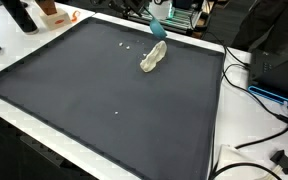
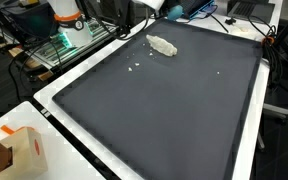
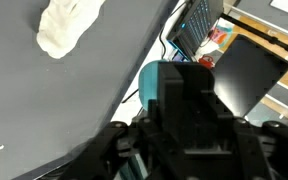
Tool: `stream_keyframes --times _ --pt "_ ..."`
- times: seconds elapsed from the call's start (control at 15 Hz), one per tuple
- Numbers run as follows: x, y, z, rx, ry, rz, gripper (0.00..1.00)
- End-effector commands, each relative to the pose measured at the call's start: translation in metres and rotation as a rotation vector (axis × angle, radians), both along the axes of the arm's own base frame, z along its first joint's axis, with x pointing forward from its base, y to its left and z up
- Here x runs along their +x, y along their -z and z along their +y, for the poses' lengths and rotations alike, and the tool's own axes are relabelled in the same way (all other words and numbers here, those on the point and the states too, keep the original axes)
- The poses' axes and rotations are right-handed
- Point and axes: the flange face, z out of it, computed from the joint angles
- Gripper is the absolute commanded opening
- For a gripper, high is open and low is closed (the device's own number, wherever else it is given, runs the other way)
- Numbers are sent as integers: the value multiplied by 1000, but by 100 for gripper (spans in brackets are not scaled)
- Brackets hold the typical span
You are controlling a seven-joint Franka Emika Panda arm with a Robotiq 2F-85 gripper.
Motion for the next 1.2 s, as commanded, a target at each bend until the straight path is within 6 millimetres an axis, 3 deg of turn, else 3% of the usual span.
stream_keyframes --times 0.0,0.67,1.13 --pt "15 30 -17 127 78 77 25" --pt "29 102 -44 208 186 300 25" --pt "25 138 -58 262 236 466 25"
